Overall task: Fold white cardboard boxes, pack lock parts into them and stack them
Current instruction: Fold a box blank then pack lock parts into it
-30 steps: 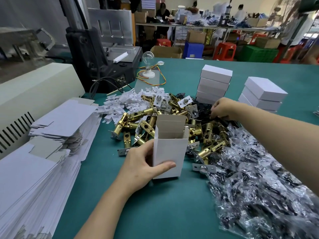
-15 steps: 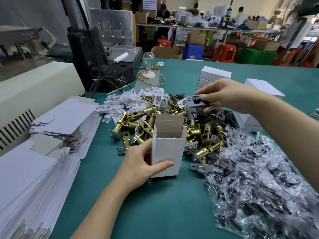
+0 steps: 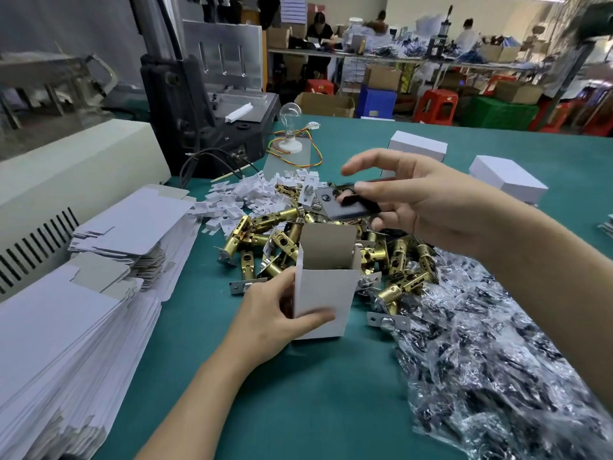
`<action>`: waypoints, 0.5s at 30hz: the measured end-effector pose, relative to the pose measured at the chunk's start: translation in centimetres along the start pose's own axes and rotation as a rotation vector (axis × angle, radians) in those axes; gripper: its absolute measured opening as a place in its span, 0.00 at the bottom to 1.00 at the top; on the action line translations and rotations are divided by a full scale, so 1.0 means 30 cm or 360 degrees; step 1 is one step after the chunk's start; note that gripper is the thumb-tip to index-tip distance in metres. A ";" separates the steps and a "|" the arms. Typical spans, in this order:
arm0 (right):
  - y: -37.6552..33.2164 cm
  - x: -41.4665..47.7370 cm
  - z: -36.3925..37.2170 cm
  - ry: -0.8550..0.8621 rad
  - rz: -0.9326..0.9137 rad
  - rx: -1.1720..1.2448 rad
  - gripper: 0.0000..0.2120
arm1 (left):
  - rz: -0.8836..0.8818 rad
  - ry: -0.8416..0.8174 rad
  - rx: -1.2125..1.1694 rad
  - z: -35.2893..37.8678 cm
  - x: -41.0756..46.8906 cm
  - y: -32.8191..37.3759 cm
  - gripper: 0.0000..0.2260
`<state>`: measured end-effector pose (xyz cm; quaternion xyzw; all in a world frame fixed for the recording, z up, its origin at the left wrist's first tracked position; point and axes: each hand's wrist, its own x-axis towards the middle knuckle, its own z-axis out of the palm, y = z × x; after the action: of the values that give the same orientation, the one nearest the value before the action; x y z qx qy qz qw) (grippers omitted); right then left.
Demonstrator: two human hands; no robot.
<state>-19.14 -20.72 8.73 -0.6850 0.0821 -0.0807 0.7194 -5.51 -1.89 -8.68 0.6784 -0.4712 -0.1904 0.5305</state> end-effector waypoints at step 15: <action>0.041 0.002 0.014 0.0064 -0.0113 -0.0675 0.20 | -0.0063 0.0018 -0.0040 0.001 0.009 -0.002 0.27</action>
<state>-18.98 -20.28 7.52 -0.8218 0.0873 -0.1007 0.5540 -5.36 -2.14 -8.69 0.6820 -0.4523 -0.2029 0.5377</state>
